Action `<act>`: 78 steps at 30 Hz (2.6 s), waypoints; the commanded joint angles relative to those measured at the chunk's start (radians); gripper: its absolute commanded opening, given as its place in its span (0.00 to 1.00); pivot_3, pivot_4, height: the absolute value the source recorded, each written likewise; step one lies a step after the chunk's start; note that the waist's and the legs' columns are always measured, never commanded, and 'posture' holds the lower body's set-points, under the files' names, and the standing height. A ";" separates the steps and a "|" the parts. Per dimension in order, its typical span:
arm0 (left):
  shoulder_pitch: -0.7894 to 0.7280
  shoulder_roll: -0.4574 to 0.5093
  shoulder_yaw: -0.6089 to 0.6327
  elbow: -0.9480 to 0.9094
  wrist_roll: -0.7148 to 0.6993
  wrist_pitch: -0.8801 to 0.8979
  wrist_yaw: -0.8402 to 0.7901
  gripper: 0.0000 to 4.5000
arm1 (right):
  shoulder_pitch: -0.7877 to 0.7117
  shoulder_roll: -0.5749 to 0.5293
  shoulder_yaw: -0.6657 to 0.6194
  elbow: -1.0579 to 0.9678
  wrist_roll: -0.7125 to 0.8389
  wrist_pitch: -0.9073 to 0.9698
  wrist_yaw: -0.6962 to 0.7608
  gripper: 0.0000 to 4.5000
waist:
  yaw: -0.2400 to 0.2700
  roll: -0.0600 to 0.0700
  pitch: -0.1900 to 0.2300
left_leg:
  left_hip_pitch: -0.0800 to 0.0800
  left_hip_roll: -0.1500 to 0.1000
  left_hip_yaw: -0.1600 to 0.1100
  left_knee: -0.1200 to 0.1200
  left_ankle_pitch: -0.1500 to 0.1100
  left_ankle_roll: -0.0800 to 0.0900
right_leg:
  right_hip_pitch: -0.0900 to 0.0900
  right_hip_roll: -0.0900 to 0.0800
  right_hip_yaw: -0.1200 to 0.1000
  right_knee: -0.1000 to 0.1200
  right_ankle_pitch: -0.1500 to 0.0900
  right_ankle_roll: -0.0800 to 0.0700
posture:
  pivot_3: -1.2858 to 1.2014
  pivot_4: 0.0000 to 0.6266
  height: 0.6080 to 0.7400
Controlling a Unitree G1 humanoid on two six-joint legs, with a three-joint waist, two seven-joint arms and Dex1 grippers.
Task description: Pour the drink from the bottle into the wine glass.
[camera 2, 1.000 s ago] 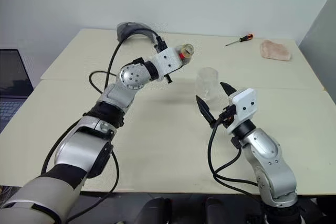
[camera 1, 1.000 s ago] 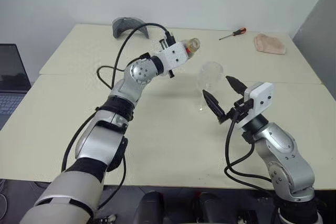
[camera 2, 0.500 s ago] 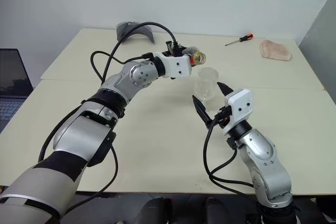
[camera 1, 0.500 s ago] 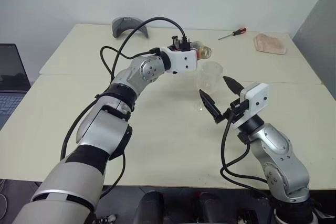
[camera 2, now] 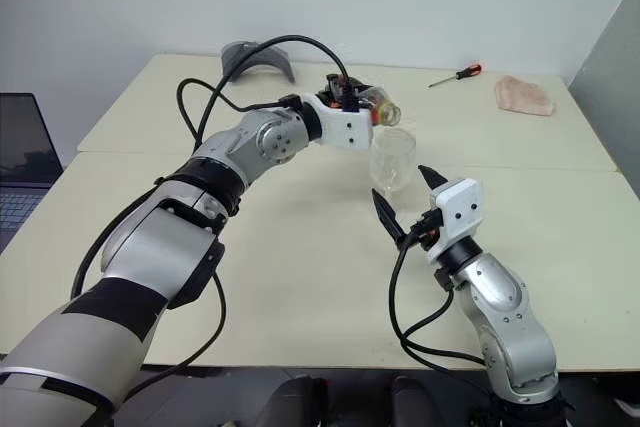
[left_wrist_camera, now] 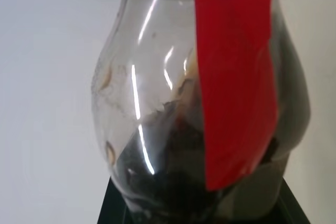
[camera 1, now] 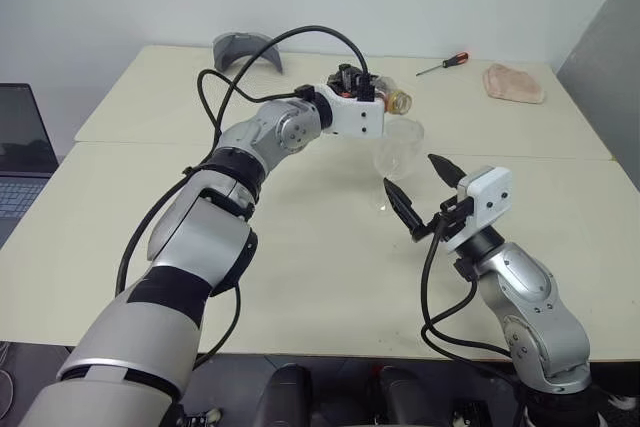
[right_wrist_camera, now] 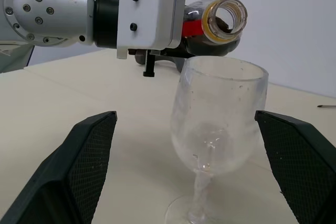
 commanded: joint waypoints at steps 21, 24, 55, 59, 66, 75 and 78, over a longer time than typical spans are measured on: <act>-0.117 0.020 -0.061 0.016 0.111 -0.025 0.184 0.20 | 0.020 -0.031 -0.019 -0.027 0.002 -0.016 0.019 1.00 | 0.000 0.000 0.000 | 0.000 0.000 0.000 0.000 0.000 0.000 | 0.000 0.000 0.000 0.000 0.000 0.000 | 0.52 0.24 1.00; -0.122 0.021 -0.069 0.020 0.120 -0.026 0.194 0.20 | 0.019 -0.030 -0.020 -0.032 0.006 -0.013 0.017 1.00 | 0.000 0.000 0.000 | 0.000 0.000 0.000 0.001 0.000 0.000 | 0.000 0.000 0.000 0.000 0.000 0.000 | 0.52 0.24 1.00; -0.129 0.041 -0.071 0.026 0.140 -0.035 0.206 0.20 | 0.032 -0.018 -0.073 -0.023 0.042 -0.031 0.014 1.00 | 0.000 0.000 0.000 | 0.000 0.000 0.000 0.002 0.000 0.000 | 0.000 0.000 0.000 0.002 0.000 0.000 | 0.52 0.24 1.00; -0.128 0.040 -0.070 0.027 0.139 -0.036 0.204 0.20 | 0.038 -0.020 -0.078 -0.018 0.031 -0.078 0.018 1.00 | 0.000 0.000 0.000 | 0.000 0.000 0.000 0.002 0.000 0.000 | 0.000 0.000 0.000 0.002 0.000 0.000 | 0.52 0.24 1.00; -0.126 0.041 -0.069 0.027 0.137 -0.035 0.200 0.20 | 0.034 -0.031 -0.054 -0.017 0.033 -0.103 0.043 1.00 | 0.000 0.000 0.000 | 0.000 0.000 0.000 0.002 0.000 0.000 | 0.000 0.000 0.000 0.003 0.000 0.000 | 0.52 0.24 1.00; -0.126 0.044 -0.072 0.026 0.142 -0.033 0.204 0.20 | 0.025 -0.035 -0.038 -0.028 0.033 -0.092 0.054 1.00 | 0.000 0.000 0.000 | 0.000 0.000 0.000 0.003 0.000 0.000 | 0.000 0.000 0.000 0.003 0.000 0.000 | 0.52 0.24 1.00; -0.124 0.043 -0.072 0.027 0.141 -0.031 0.204 0.20 | 0.027 -0.034 -0.039 -0.028 0.034 -0.093 0.056 1.00 | 0.000 0.000 0.000 | 0.000 0.000 0.000 0.003 0.000 0.000 | 0.000 0.000 0.000 0.004 0.000 0.000 | 0.52 0.24 1.00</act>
